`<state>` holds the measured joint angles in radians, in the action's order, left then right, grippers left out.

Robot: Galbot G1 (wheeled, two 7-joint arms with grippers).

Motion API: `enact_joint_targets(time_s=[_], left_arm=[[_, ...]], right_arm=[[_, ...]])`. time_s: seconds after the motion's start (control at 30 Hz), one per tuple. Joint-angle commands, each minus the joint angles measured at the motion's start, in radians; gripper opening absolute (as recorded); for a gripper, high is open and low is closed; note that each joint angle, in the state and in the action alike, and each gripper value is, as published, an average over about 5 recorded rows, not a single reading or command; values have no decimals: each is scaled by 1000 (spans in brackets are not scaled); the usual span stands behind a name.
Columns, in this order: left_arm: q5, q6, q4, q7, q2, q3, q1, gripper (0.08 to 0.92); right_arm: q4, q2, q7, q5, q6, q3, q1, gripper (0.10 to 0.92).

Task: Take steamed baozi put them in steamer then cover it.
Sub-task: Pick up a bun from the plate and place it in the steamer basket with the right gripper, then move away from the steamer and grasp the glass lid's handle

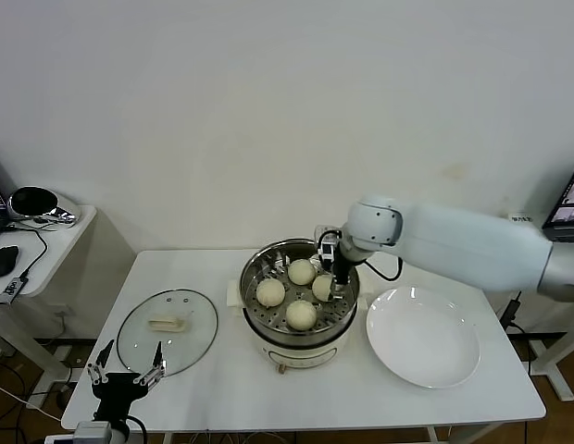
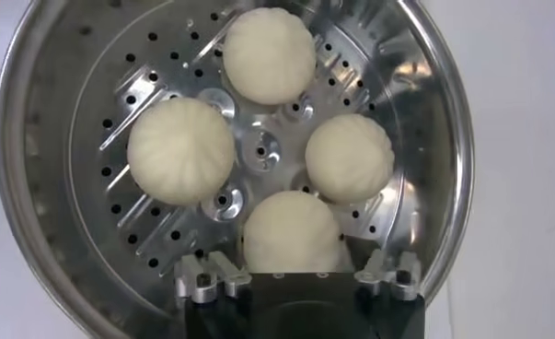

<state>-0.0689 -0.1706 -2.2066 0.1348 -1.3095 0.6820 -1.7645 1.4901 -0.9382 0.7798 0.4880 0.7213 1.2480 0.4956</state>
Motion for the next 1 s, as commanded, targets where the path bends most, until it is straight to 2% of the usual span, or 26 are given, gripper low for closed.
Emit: enact_joint_targets(time_s=[0.03, 0.1, 0.27, 0.37, 0.47, 0.63, 0.77, 0.87, 1.0], left_arm=[[0, -1, 2, -1, 1, -5, 4, 823], [1, -1, 2, -2, 0, -7, 6, 823], [1, 1, -1, -4, -2, -9, 9, 823], [3, 2, -1, -6, -2, -12, 12, 823], [4, 3, -1, -6, -5, -15, 15, 823], [10, 20, 5, -1, -12, -25, 15, 823], [58, 50, 21, 21, -19, -31, 19, 823], [141, 76, 51, 42, -22, -38, 25, 823], [304, 114, 109, 88, -22, -51, 39, 823]], right_arm=[[150, 142, -31, 15, 1, -93, 19, 821], [205, 207, -95, 33, -23, -136, -8, 822], [338, 417, -455, 117, -213, -329, -239, 823], [396, 496, -598, 122, -360, -583, -555, 823], [436, 501, -675, 62, -471, -955, -958, 823], [437, 322, -689, -142, -655, -1500, -1496, 823], [392, 107, -638, -275, -826, -1739, -1719, 823], [367, -39, -591, -304, -918, -1864, -1802, 823], [372, -189, -534, -281, -966, -2005, -1868, 823]])
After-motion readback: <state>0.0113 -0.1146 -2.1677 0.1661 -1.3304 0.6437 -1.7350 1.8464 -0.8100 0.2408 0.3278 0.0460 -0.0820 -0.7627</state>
